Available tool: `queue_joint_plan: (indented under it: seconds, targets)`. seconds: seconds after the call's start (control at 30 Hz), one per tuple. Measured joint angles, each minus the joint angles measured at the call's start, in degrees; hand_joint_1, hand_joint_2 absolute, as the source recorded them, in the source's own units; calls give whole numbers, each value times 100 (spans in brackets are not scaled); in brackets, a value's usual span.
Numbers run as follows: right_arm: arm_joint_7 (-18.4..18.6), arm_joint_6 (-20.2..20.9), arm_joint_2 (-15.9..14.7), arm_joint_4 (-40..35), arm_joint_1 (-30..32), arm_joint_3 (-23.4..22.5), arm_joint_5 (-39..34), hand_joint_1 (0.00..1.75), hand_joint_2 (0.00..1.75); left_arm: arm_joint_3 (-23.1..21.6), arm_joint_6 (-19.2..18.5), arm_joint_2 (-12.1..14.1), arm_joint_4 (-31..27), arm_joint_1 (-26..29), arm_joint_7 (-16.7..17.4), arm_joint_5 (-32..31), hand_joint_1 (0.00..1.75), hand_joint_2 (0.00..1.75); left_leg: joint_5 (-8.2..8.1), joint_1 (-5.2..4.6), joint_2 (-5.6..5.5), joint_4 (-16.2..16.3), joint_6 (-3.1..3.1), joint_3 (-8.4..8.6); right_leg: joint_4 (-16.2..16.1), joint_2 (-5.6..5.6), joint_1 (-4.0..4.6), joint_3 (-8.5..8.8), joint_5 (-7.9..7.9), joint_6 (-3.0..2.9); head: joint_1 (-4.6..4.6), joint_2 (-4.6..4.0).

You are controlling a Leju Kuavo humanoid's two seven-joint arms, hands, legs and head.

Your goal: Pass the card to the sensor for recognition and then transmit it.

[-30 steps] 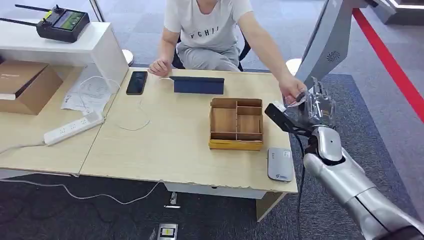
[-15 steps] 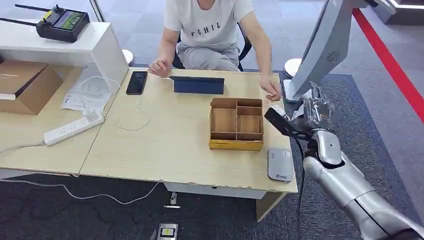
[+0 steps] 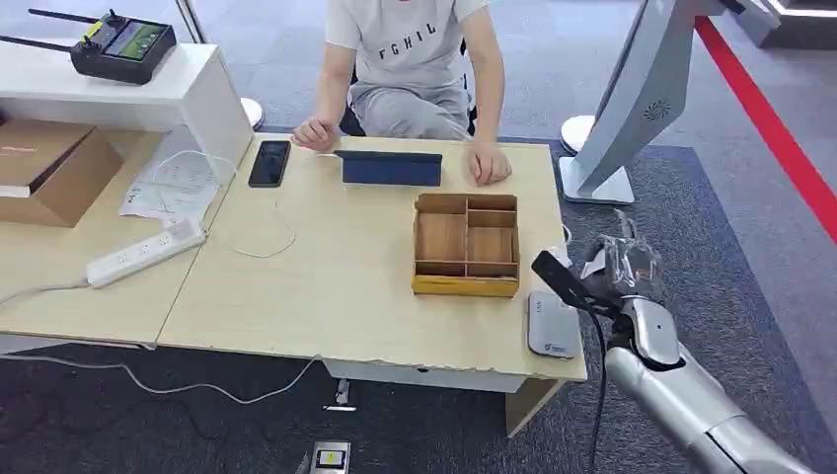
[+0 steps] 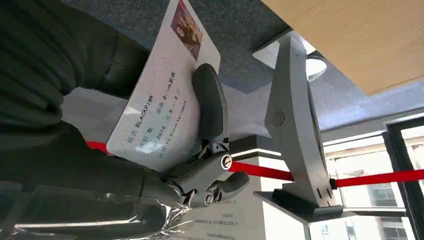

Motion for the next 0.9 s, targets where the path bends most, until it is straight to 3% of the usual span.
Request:
queue_joint_plan:
  seconds: [0.3,0.9]
  targets:
    - [-148,4,33,11,133,13,-142,175,175,114,70,0,0,40,20,-6,0,0,0,0,0,0,0,-1,0,0,0,0,0,0,0,0]
    - [-369,-81,398,319,153,302,-533,175,175,284,135,-28,0,-27,57,-81,0,0,0,0,1,0,0,-2,0,0,0,0,0,0,2,0]
